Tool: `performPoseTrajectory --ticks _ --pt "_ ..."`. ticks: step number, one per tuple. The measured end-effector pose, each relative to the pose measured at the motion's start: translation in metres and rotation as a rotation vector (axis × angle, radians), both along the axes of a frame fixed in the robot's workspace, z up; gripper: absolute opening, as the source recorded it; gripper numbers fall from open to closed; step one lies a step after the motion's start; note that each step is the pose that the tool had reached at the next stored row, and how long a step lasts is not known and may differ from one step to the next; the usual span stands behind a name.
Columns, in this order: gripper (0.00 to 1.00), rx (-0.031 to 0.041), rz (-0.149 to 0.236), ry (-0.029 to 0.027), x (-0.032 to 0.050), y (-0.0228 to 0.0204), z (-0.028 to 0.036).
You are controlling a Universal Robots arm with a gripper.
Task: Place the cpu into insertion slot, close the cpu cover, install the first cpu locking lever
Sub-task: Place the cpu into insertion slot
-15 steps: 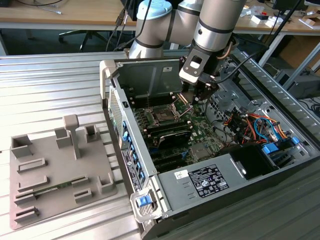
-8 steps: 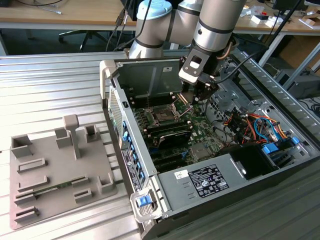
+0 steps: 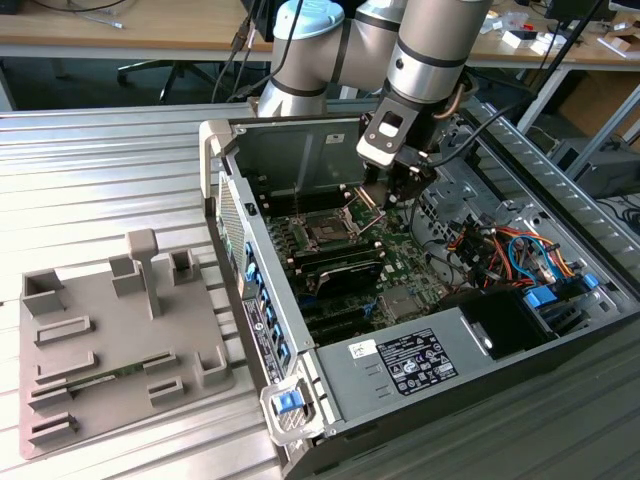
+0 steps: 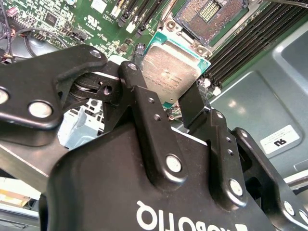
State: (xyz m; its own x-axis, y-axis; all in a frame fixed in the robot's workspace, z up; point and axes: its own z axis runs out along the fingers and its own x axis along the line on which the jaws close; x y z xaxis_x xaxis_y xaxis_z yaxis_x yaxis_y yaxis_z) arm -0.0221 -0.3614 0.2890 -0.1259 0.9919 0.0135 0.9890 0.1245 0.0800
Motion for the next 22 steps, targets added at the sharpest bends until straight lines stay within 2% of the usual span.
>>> performPoseTrajectory --ticks 22 --pt "0.55 0.0 -0.032 0.0 0.0 0.0 -0.0009"
